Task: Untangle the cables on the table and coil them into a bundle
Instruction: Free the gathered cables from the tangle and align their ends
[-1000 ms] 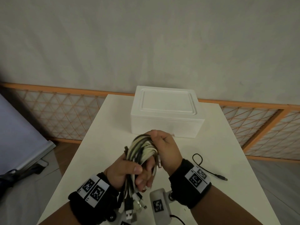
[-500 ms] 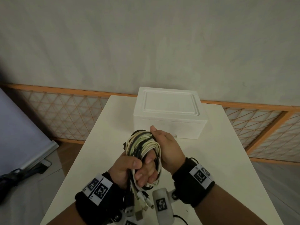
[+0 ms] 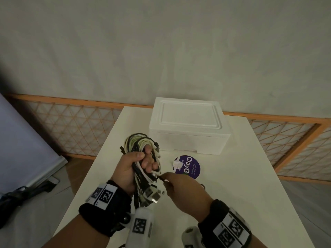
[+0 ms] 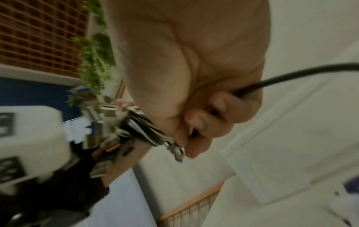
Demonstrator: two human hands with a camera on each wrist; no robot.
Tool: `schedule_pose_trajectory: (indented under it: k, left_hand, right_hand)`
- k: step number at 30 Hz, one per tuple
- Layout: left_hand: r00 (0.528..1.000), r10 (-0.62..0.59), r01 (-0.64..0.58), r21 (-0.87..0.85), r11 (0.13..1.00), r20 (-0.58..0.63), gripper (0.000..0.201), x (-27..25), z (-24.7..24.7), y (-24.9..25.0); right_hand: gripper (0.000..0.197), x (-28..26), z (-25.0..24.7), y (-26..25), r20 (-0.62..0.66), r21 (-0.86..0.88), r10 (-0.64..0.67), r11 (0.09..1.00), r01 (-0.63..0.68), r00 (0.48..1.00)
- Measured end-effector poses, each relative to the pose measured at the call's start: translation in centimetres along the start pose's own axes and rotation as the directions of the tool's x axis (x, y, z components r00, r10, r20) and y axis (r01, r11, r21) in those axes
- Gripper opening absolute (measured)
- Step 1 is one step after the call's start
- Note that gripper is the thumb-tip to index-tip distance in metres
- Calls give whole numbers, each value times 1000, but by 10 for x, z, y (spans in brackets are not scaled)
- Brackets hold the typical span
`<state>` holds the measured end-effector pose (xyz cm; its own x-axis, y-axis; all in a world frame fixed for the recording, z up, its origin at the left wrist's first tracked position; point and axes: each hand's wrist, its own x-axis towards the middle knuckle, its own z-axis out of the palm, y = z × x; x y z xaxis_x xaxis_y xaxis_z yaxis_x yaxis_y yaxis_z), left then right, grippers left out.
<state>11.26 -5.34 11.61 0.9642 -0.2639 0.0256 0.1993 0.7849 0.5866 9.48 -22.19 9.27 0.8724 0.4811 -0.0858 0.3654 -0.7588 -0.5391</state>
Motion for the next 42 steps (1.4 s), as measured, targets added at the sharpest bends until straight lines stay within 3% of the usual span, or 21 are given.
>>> schedule_pose_trajectory:
  k: [2,4,7,10,14,18,22,26,31,35,39,42]
  left_hand:
    - [993,32,-26,61,998,-111,41,0,0,-3]
    - [984,27,-7,114,994,-174,41,2,-2,-9]
    - [971,39,15,224,975,-237,26,2,-3,-15]
    - [965,59,35,352,935,-255,14,0,-1,-17]
    - [954,64,98,505,858,-293,12,-2,0,-19]
    - [942,88,121,575,809,-323,8,-2,-2,-20]
    - [943,54,169,612,772,-329,14,-4,-1,-21]
    - [957,41,155,625,765,-288,4,-5,0,-16]
    - [982,-20,145,686,713,-187,6,-8,-3,-13]
    - [978,-139,206,642,739,-154,30,-12,-3,-19]
    - [978,-205,198,448,872,-33,69,-7,-14,-26]
    - [968,-245,199,437,877,49,57,-5,-14,-22]
  right_hand:
    - [27,-3,-3,-6,11,-193,-98,976,99,995]
    - [22,-3,-8,-14,55,-258,-175,949,183,983]
    - [5,-5,-12,-17,96,-380,-260,882,277,961]
    - [17,-8,-12,-12,99,-494,-363,790,362,927]
    - [15,-14,-16,-15,113,-559,-430,718,415,896]
    - [5,-19,-23,-19,66,-491,-395,786,375,916]
    - [27,-19,-31,-22,49,-501,-436,767,400,898]
    - [27,-15,-39,-24,14,-524,-500,734,432,866]
    - [27,-10,-60,-26,-41,-458,-567,743,489,823]
    - [16,9,-67,-26,-143,-250,-653,751,611,744]
    - [11,24,-65,-17,-277,5,-542,825,565,793]
    - [15,35,-61,-11,-294,217,-451,828,518,843]
